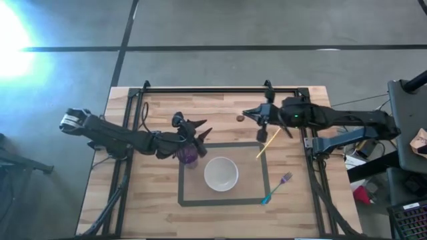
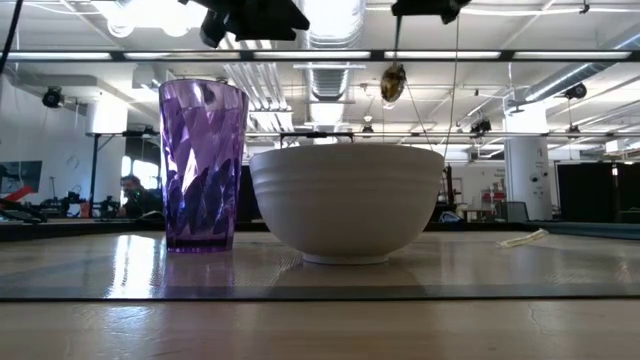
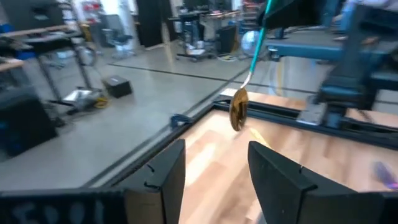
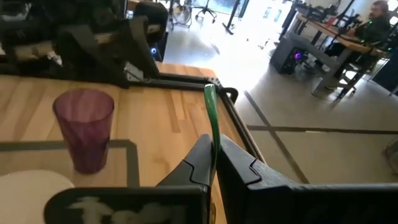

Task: Pick & Place Utensil
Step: Put the green spoon into the white bowl

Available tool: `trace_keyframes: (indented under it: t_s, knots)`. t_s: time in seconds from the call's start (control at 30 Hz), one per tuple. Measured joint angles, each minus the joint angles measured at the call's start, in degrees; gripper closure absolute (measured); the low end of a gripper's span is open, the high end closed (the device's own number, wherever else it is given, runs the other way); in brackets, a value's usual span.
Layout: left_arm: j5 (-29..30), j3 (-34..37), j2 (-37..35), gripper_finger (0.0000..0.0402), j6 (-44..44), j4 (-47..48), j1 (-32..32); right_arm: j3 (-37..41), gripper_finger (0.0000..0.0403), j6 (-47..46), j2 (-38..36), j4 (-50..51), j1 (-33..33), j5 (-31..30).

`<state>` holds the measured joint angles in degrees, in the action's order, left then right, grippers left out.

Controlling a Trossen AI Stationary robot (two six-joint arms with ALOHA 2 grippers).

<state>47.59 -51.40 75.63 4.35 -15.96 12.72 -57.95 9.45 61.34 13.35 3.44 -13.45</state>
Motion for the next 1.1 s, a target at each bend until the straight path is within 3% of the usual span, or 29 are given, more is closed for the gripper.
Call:
trace_keyframes:
  t_s: [0.4,0.63,0.87,1.1]
  knots:
    - [-13.26,0.03,-6.62,0.0234,3.55,8.95,-0.03,10.78,0.0394,-10.73,-13.97,0.66,-0.04,0.09]
    - [-19.50,0.04,-7.21,0.0234,3.65,10.04,-0.04,19.18,0.0394,-21.05,-19.46,-4.94,-0.02,0.62]
    - [-19.76,0.07,-7.16,0.0234,3.64,12.09,-0.08,28.51,0.0394,-30.97,-21.49,-18.81,-0.04,6.65]
    - [-21.18,0.09,-7.14,0.0234,3.62,13.20,-0.06,36.96,0.0394,-38.12,-20.89,-35.56,-0.04,7.72]
